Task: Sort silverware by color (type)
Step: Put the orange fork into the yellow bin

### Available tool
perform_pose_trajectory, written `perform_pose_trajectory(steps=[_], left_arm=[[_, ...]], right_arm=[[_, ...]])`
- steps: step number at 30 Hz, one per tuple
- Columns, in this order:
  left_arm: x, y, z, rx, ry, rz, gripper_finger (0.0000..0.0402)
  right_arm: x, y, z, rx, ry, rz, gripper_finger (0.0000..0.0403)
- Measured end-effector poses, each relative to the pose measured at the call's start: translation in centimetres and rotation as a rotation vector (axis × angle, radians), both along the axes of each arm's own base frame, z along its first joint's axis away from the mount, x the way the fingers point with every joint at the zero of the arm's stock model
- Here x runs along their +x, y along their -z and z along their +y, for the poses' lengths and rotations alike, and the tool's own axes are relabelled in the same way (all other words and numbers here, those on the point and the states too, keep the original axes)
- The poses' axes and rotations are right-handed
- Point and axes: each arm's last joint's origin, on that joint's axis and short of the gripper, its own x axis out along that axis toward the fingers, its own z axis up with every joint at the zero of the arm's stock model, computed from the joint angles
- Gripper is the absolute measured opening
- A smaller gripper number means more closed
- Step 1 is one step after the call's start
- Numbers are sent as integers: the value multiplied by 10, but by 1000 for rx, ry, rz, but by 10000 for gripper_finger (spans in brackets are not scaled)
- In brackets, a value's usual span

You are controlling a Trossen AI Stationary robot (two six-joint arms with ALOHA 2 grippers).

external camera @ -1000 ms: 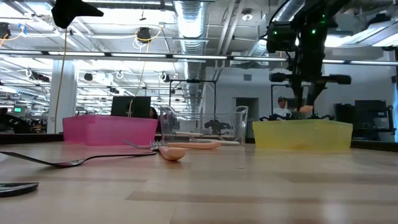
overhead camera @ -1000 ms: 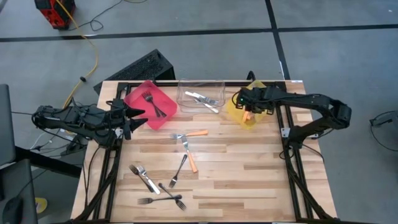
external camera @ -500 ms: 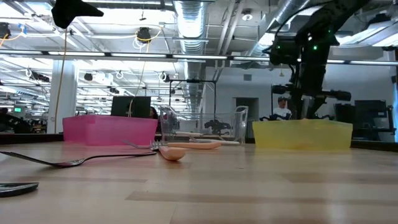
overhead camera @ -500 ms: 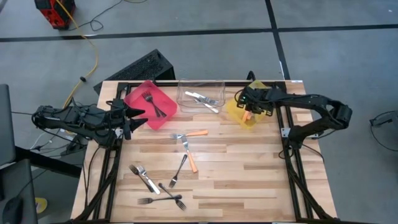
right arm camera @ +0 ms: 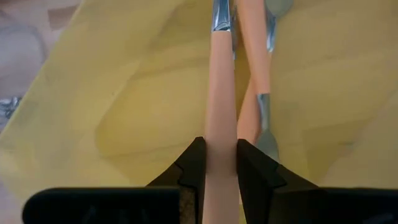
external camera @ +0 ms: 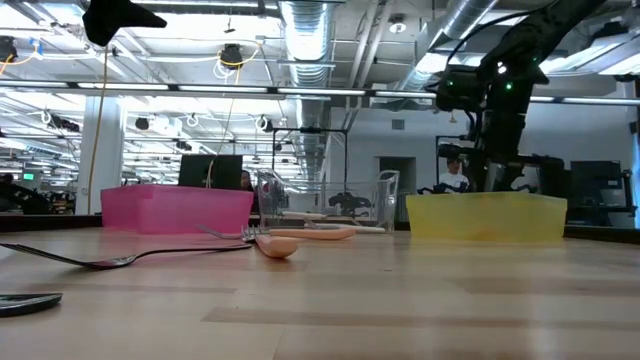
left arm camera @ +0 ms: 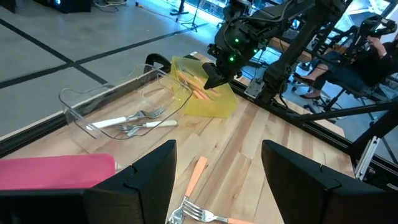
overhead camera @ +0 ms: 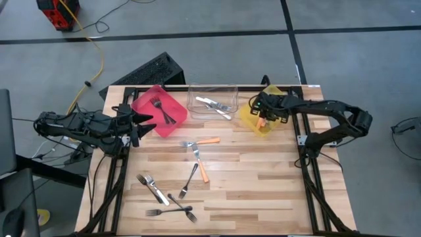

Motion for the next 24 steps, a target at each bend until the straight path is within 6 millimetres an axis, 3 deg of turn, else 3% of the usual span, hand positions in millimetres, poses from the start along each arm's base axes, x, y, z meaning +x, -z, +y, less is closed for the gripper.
perform_pose_trajectory(steps=[24], left_arm=[[0,0,0,-6,-5,-3,220]], right_arm=[[1,4,-8,-39,9,21,112]])
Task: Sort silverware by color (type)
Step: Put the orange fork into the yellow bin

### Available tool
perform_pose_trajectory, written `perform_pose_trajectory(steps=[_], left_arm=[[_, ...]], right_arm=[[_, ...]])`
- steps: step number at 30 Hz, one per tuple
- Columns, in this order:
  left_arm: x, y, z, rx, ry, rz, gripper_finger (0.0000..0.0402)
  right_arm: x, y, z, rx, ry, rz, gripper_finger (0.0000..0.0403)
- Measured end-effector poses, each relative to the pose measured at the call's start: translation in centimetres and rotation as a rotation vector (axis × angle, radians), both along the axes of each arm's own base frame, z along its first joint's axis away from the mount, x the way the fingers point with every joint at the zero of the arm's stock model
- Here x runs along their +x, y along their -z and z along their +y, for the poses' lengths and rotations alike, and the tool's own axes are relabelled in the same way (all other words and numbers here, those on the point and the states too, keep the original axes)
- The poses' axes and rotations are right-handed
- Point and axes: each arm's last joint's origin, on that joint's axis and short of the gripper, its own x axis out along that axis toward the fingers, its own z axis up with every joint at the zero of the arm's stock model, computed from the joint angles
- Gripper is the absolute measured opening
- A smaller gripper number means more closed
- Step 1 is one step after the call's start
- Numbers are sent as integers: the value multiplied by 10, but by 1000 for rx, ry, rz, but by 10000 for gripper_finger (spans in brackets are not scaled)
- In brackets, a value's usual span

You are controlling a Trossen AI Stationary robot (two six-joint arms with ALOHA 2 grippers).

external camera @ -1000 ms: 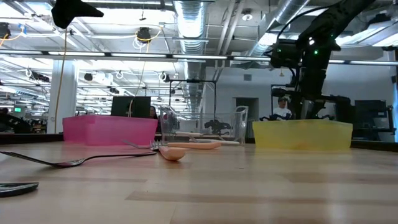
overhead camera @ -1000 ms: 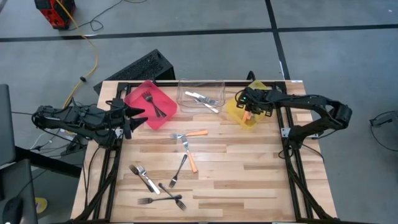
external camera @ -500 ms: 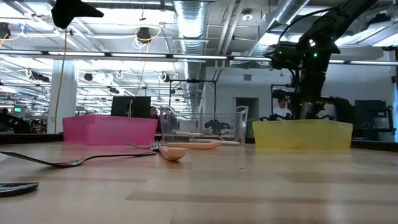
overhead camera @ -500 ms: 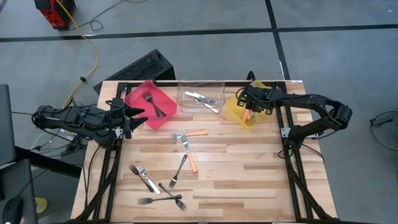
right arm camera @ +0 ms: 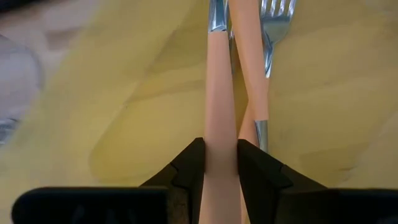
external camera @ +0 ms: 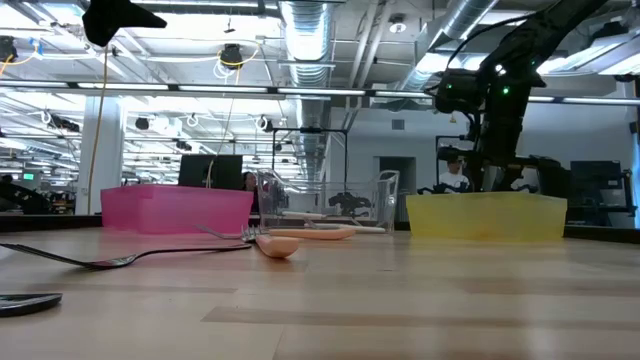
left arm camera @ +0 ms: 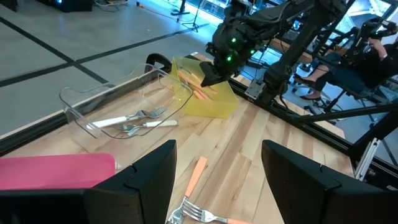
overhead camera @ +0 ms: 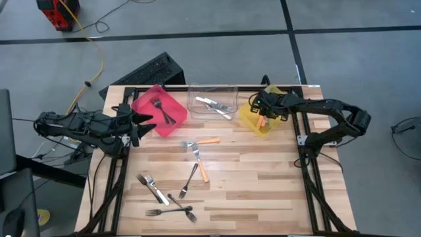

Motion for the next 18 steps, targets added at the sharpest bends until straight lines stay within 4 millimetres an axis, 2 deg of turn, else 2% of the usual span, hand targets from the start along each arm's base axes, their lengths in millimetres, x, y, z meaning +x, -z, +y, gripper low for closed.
perform_pose_trajectory(steps=[8,18], left_arm=[[0,0,0,0,0,0,220],[0,0,0,0,0,0,220]], right_arm=[[14,23,4,50,-18,48,113],[12,18,4,43,-44,43,117]])
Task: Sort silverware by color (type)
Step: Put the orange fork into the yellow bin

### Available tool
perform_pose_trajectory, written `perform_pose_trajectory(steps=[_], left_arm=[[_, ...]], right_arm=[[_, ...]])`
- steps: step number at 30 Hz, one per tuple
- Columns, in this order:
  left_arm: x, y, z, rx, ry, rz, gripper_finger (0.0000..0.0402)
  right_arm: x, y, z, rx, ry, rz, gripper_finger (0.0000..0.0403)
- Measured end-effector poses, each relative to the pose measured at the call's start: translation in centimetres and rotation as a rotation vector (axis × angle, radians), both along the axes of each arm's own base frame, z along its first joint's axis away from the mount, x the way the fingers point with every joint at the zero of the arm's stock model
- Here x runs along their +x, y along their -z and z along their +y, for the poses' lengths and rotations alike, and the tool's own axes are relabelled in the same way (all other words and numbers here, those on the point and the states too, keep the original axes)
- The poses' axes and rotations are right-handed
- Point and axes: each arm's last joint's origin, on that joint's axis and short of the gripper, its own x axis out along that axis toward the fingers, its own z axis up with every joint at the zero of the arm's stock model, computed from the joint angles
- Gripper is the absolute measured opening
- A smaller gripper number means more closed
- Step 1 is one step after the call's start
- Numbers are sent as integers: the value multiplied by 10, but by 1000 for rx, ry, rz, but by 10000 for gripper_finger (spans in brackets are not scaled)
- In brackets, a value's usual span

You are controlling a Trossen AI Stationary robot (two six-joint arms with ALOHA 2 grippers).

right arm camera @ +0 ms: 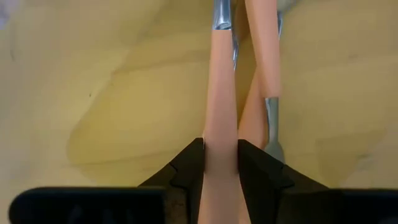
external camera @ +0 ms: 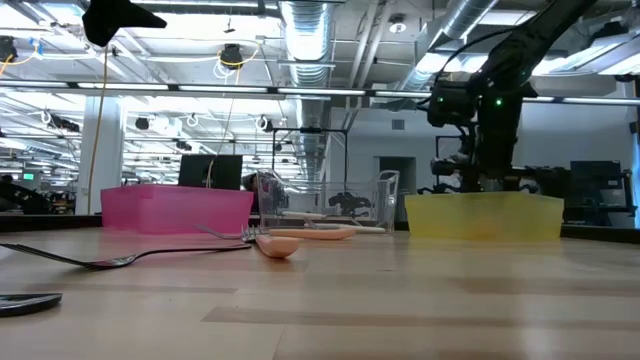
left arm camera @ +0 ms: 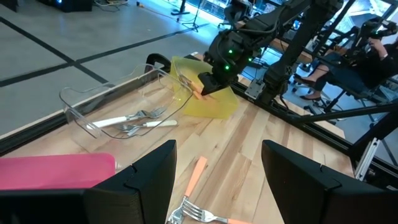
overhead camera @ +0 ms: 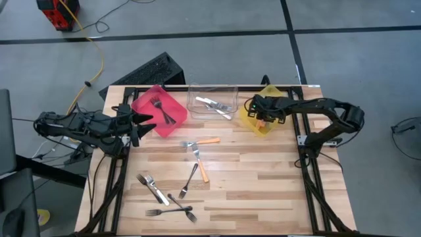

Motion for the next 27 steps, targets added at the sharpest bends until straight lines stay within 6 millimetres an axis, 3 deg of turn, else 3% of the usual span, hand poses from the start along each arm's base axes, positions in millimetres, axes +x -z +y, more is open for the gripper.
perform_pose_trajectory(steps=[13,27], left_arm=[[0,0,0,-16,-5,-6,220],[0,0,0,-16,-5,-6,220]], right_arm=[[-15,-29,0,-75,-90,-41,232],[-56,-110,26,-390,-261,-301,226]])
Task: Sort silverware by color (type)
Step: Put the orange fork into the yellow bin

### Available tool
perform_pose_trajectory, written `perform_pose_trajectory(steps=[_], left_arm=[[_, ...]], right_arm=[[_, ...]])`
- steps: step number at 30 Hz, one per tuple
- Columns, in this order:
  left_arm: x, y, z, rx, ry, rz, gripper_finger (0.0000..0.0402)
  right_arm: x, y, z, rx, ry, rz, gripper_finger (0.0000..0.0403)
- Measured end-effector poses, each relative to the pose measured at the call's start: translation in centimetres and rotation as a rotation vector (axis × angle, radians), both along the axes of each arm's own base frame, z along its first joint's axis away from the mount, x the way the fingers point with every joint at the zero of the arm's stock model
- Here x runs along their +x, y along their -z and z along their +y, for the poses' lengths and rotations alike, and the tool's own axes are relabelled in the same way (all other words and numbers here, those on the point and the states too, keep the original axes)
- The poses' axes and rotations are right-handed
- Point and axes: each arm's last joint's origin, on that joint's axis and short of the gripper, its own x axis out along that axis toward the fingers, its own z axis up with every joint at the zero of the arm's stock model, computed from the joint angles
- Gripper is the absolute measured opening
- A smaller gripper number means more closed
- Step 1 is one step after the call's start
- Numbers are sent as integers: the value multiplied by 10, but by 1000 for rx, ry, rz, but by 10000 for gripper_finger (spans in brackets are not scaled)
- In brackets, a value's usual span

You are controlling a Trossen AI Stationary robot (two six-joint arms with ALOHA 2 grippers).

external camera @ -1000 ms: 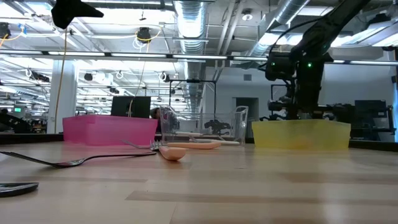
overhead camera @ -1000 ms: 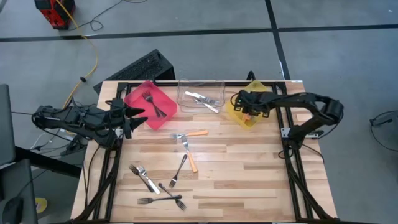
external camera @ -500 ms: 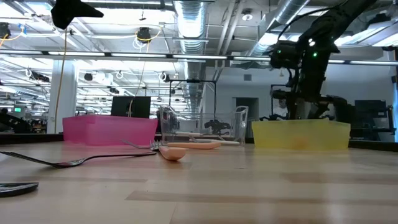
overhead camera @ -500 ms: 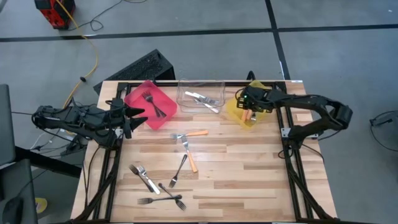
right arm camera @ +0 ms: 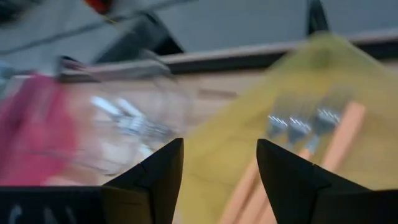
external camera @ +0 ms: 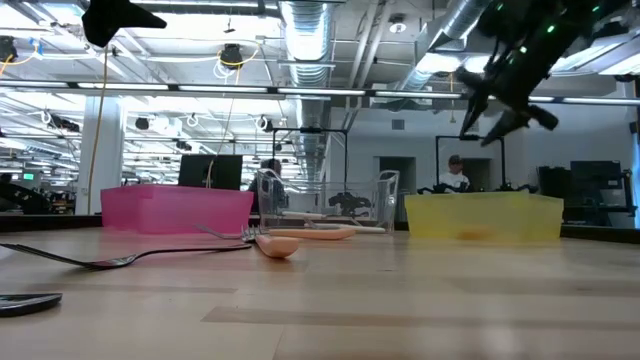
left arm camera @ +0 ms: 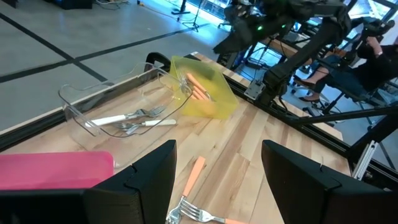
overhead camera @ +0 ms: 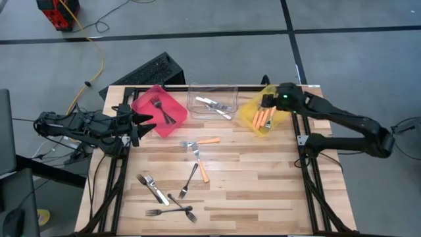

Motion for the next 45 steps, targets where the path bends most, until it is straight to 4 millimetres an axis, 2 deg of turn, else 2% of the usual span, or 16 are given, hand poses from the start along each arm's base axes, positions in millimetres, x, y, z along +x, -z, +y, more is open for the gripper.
perform_pose_trajectory(steps=[6,12,22,29,34,37,39,45], left_arm=[[0,0,0,-16,12,-3,220],[0,0,-1,-33,41,-2,220],[1,0,-2,-54,42,-13,220],[1,-2,-2,-76,35,-40,220],[1,-4,-1,-72,5,-63,220],[2,-7,-1,-75,-5,-99,220],[3,-9,-1,-79,-6,-116,220],[3,-11,-1,-84,-7,-140,220]], right_arm=[[-5,-27,22,-181,-192,-116,226],[5,-36,46,-260,-419,-161,226],[44,-50,98,-415,-778,-337,226],[76,-61,130,-585,-899,-552,226],[94,-67,150,-735,-921,-722,226],[92,-75,152,-828,-904,-774,226],[84,-83,150,-868,-890,-793,226],[36,-112,141,-989,-850,-819,226]])
